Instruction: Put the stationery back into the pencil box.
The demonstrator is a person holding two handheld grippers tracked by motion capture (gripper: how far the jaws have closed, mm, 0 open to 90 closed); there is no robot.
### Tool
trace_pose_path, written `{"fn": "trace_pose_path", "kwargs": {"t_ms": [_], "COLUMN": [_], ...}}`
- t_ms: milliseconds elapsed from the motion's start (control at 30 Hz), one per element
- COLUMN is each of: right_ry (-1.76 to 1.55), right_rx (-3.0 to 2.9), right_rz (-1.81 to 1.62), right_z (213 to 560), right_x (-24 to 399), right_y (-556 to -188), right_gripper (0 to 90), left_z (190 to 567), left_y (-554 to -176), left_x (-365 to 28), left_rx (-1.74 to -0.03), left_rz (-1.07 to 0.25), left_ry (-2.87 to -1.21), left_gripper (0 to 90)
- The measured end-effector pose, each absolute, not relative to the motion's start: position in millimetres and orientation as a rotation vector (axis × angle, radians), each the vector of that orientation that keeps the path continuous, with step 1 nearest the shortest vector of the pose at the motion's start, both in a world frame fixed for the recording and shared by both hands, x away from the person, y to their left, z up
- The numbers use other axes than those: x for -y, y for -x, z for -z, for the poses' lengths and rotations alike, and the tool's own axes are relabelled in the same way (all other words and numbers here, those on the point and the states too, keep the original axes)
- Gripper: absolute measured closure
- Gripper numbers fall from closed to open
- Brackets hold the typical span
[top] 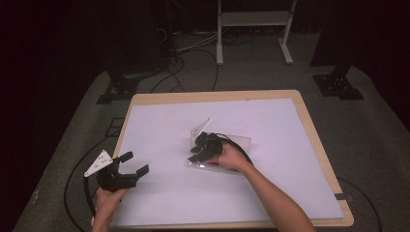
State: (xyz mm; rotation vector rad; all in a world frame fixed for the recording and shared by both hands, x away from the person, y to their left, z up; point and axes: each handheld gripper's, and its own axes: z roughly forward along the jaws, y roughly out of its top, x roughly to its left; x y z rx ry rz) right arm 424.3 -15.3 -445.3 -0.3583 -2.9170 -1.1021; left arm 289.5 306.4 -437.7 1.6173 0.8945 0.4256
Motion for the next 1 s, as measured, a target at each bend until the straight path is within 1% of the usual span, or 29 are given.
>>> {"fn": "trace_pose_path", "kwargs": {"t_ms": [1000], "right_ry": [0.354], "right_rx": [2.899], "right_rz": [1.133], "right_z": [442.1], "right_x": [18.0], "right_y": [-423.9], "right_gripper": [54.9], "left_z": [437.5], "left_y": [-288.8], "left_x": [-307.3], "left_rx": [-0.895], "left_rz": [-0.428], "left_ry": [-1.615], "left_gripper": [3.5]}}
